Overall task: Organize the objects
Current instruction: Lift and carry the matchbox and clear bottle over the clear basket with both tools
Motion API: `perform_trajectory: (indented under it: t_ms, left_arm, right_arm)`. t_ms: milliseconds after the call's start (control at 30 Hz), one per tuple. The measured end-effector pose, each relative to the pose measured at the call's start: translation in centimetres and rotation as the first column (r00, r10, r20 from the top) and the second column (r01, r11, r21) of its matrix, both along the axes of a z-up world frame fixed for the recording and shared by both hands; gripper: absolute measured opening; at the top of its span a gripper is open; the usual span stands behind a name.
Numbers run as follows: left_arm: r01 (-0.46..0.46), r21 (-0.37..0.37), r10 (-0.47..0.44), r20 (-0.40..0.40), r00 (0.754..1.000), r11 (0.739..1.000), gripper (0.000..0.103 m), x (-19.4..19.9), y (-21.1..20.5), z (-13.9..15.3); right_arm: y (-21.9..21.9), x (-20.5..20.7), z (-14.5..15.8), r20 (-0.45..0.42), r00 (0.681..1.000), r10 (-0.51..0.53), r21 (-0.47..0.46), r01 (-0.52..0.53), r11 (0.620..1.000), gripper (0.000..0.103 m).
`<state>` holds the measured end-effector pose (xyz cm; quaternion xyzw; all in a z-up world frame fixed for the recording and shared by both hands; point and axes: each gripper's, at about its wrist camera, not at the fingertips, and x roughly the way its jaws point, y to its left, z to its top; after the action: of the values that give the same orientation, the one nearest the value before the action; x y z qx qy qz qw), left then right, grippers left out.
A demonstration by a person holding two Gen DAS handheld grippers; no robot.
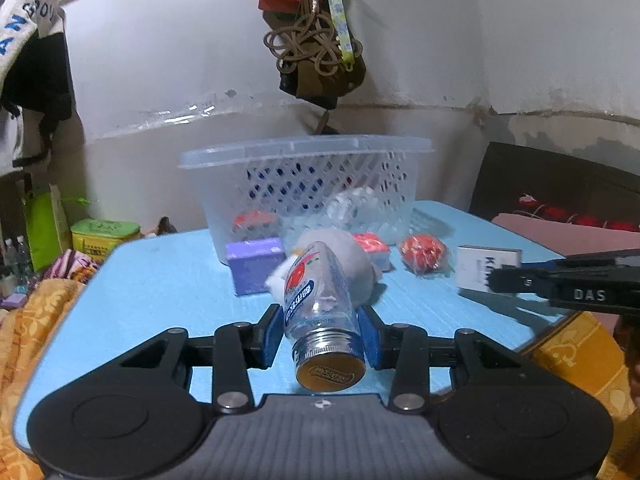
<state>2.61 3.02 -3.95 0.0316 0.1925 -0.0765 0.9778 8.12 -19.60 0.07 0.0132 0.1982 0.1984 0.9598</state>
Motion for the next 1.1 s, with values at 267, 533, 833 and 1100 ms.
perform_trajectory:
  t_ms: [267, 533, 833, 1100]
  left_arm:
    - [-0.029, -0.01, 0.03, 0.01, 1.0, 1.0, 0.045, -0.5, 1.7, 1.2]
    - [-0.014, -0.013, 0.014, 0.002, 1.0, 1.0, 0.045, -0.7, 2.3, 3.5]
    - [0.011, -0.093, -0.014, -0.027, 1.0, 0.996, 0.045, 0.2, 4.7, 10.4]
    - [0.015, -0.14, -0.016, -0.01, 1.0, 0.99, 0.045, 2.1, 5.6, 11.9]
  right_arm:
    - [-0.4, -0.6, 0.9, 0.001, 1.0, -0.006, -0.022, 0.006, 1.0, 0.017]
    - [-0.3, -0.4, 4.1, -0.021, 1.0, 0.018, -0.06, -0.02, 0.998, 0.017]
    - [-1.7, -0.3, 7.1, -0.037, 0.999, -0.019, -0.019, 0.019, 1.0, 0.017]
    - [0.1, 0.8, 8.9, -0.068, 0.998, -0.002, -0.037, 0.0, 0.999, 0.017]
